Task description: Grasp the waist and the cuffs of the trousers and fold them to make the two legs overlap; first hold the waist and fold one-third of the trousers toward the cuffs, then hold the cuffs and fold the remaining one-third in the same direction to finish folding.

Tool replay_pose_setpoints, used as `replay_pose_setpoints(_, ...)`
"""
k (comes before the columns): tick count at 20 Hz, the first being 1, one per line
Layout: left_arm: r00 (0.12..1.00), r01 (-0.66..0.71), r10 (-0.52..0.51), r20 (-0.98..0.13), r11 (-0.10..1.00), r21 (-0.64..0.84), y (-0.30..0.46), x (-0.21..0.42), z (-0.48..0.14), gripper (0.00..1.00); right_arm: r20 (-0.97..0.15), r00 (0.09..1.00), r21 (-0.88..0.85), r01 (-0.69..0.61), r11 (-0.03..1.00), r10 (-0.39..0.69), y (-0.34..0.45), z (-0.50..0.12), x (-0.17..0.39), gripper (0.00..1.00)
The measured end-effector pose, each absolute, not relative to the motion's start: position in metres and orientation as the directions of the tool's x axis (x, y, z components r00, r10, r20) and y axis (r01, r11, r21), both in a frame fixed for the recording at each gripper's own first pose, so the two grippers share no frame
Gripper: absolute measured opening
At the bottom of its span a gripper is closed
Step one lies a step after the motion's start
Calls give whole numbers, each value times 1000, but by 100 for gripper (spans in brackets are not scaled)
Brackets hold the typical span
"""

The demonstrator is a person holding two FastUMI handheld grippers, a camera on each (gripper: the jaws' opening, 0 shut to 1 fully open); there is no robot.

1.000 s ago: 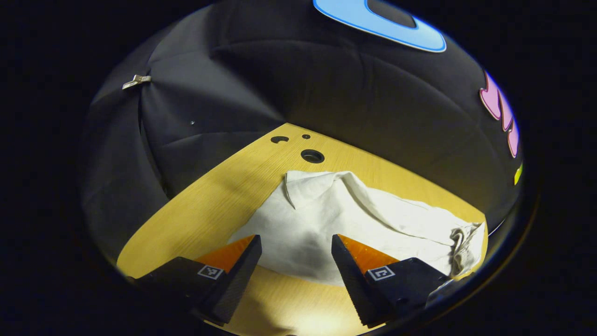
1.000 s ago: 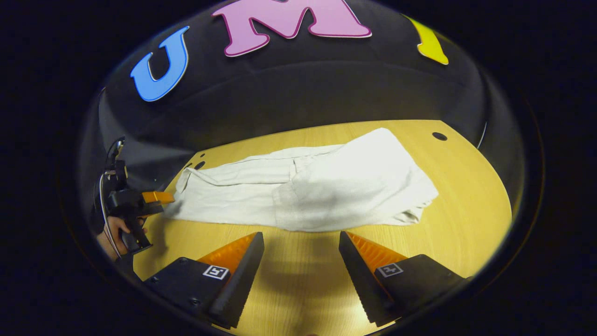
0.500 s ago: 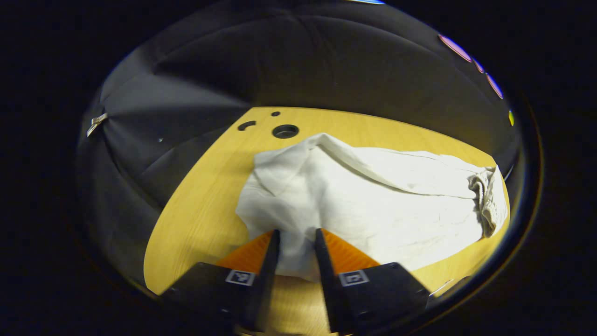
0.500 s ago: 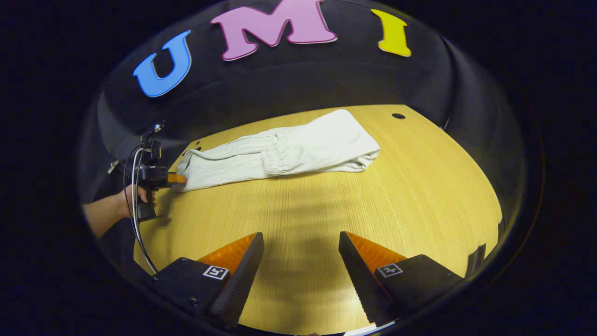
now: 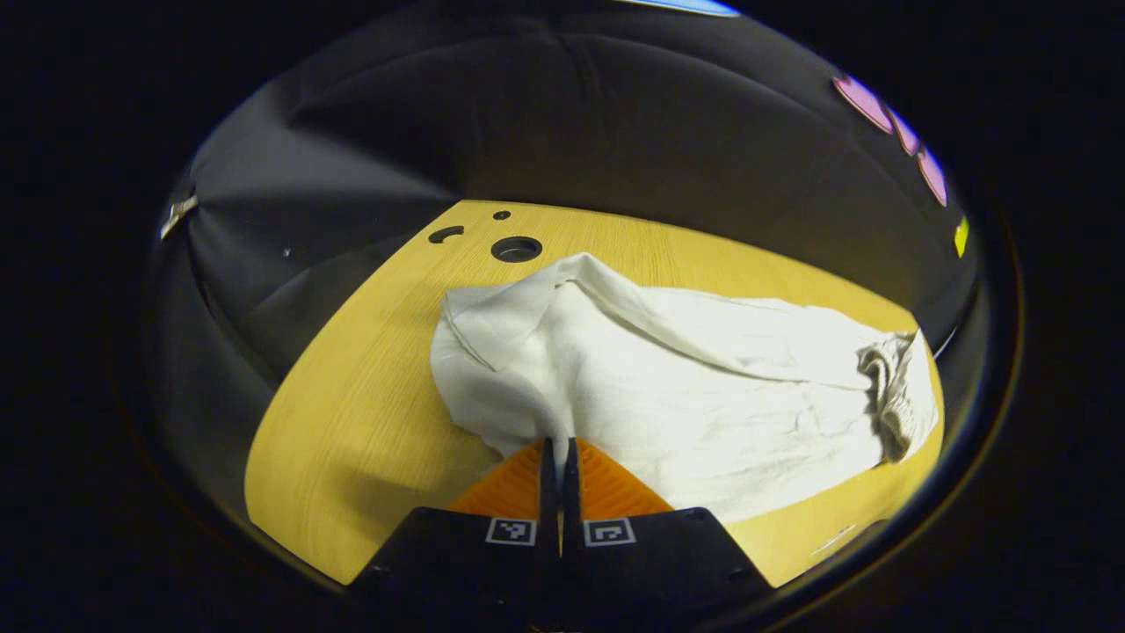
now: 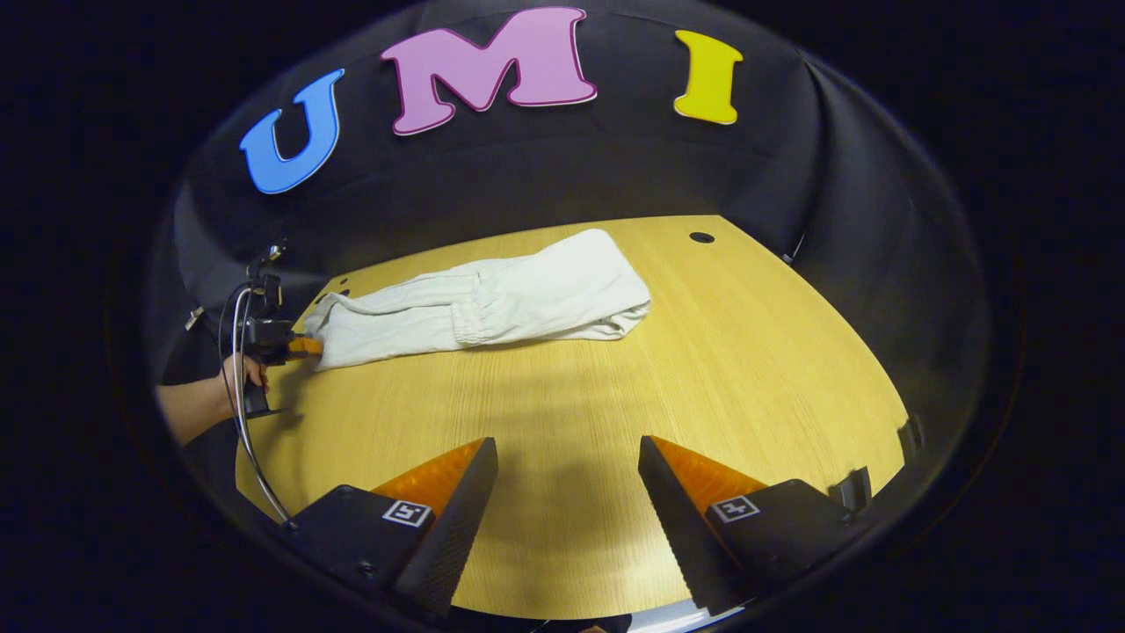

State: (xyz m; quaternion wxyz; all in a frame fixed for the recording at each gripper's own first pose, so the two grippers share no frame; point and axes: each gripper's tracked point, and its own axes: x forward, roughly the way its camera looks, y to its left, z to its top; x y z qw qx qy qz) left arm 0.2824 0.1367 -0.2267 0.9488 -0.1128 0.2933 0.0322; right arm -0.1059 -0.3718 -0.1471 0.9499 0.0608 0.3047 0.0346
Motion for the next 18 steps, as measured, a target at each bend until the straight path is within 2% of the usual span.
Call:
replay_pose_setpoints(3, 888, -145, -31, -459, 928, -342, 135, 280, -189, 5, -574, 817, 146, 34, 989, 57, -396, -134, -115, 99)
replay_pose_setpoints(9, 946, -87, -88, -311, 858, -506, 123, 280, -112, 5, -514, 858, 78, 68, 995, -18, -427, -104, -120, 98)
replay_pose_setpoints(15, 973, 20, -133, -187, 861, -508, 74, 279, -35, 5, -438, 899, 40, 41, 998, -20, -449, -72, -113, 99)
replay_pose_setpoints(16, 977, 46, -145, -159, 861, -506, 54, 278, -14, 8, -429, 903, 30, 30, 999, -14, -457, -70, -112, 99)
replay_pose_setpoints(18, 980, 77, -155, -125, 873, -482, 23, 276, 14, 5, -405, 914, 3, -1, 1000, 2, -473, -62, -108, 99)
